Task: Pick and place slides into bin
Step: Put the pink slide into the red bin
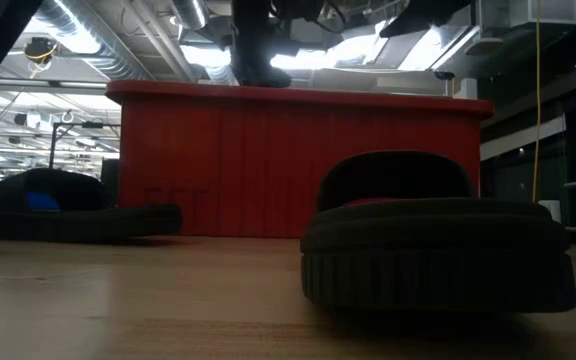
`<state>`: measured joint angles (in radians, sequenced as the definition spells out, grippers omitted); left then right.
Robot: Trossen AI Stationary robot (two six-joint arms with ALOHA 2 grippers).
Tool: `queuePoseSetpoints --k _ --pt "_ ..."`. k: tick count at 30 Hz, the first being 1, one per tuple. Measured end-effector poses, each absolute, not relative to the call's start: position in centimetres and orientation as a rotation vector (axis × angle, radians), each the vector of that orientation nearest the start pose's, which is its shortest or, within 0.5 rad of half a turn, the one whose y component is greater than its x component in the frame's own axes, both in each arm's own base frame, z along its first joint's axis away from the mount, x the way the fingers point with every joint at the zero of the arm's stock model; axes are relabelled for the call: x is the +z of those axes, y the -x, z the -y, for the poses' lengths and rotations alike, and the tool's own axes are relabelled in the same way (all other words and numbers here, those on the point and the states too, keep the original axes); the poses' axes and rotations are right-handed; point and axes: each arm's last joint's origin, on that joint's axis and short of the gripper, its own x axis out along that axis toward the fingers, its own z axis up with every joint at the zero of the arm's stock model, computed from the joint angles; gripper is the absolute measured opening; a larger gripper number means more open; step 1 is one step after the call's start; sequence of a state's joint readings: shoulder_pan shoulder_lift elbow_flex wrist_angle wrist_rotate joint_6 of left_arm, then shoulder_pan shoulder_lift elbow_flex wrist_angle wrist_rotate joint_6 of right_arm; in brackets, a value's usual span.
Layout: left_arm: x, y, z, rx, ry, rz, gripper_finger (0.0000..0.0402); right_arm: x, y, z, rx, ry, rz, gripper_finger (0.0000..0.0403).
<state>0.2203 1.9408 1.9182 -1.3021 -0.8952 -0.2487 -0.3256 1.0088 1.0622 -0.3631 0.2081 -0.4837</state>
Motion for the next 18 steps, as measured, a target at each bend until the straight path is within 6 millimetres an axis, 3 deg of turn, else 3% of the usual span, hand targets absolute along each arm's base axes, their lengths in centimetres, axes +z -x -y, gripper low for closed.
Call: queuePoseSetpoints --k 13,18 --pt "32.0 -36.9 -11.4 1.157 -0.121 -1.082 0.0023 37.1 -19.7 7.9 -0.468 0.462 -0.442 0.0004" --pt "30.7 -37.9 -11.7 1.176 -0.099 -1.076 0.0023 37.1 -19.7 7.9 -0.468 0.46 -0.443 0.0005"
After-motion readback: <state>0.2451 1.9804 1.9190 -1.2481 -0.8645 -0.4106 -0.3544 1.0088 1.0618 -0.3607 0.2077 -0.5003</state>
